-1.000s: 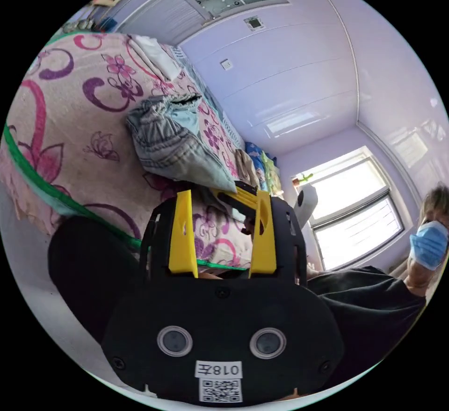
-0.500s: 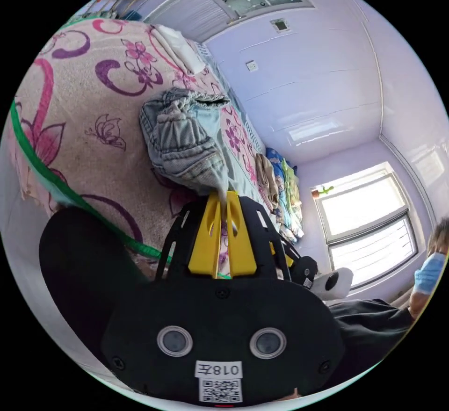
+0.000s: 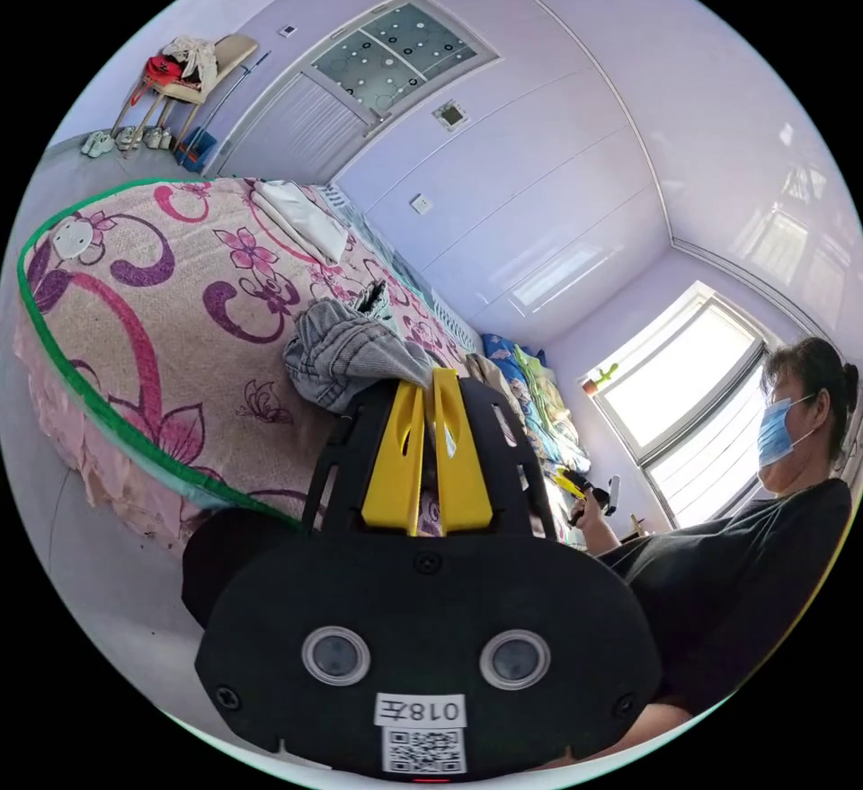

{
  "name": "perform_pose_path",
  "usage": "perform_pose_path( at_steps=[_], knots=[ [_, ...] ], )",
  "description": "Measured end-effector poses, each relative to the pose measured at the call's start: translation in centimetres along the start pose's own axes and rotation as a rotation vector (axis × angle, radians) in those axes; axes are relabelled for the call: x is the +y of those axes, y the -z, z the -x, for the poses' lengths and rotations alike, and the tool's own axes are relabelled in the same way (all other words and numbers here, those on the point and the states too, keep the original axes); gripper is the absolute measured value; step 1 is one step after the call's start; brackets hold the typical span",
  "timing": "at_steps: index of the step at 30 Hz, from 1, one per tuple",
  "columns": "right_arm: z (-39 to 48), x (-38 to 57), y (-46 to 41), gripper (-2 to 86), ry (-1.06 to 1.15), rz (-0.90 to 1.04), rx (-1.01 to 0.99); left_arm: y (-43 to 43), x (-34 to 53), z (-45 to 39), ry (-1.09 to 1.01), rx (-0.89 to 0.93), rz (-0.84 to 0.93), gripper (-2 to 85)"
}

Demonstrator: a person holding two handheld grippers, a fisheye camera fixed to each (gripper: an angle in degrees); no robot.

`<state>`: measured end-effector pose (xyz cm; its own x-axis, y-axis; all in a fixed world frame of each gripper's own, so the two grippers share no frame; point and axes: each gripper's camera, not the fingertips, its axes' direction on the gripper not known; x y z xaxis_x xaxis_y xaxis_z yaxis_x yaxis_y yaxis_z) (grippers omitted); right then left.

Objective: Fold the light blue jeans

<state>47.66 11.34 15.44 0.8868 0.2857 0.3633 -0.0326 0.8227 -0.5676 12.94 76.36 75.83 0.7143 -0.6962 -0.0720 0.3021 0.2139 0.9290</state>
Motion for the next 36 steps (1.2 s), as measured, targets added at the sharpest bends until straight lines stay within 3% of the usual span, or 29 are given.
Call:
perform_pose_path(
  at_steps=[9, 12, 14, 19, 23, 26, 28, 31, 36],
  knots=[
    [-6.5, -8.9, -11.9, 18.4, -0.071, 0.268, 0.240, 1.7, 2.0, 2.3, 0.039, -0.019, -0.042, -0.9],
    [-8.9, -9.4, -16.3, 16.0, -0.077, 0.407, 0.353, 2.7, 1.9, 4.4, 0.075, 0.001, -0.067, -0.9],
    [-10.5, -8.8, -16.9, 8.4, -0.034, 0.432, 0.422, 2.6, 1.5, 5.0, 0.072, -0.001, -0.058, -0.9],
    [-15.9, -8.7, -11.3, 2.7, -0.074, 0.339, 0.187, 1.1, -1.3, 6.3, 0.056, 0.050, -0.046, -0.9],
    [-21.6, -8.0, -0.5, 2.0, -0.125, -0.004, -0.146, -2.2, -6.8, 4.6, -0.034, 0.113, -0.017, -0.9],
    [-24.6, -4.5, 8.6, 1.8, -0.091, -0.271, -0.293, -3.5, -9.8, 2.3, -0.111, 0.152, -0.009, -0.9],
    [-26.6, -0.9, 12.8, 1.8, -0.082, -0.346, -0.331, -3.4, -10.6, 2.1, -0.132, 0.179, -0.014, -0.9],
    [-31.3, 6.4, 14.5, 1.8, -0.139, -0.285, -0.342, -2.7, -10.3, 4.6, -0.099, 0.193, -0.004, -0.9],
    [-40.9, 19.3, 7.2, 1.7, -0.487, 0.008, -0.287, -4.4, -8.0, 13.3, 0.108, 0.225, 0.139, -0.9]
  ],
)
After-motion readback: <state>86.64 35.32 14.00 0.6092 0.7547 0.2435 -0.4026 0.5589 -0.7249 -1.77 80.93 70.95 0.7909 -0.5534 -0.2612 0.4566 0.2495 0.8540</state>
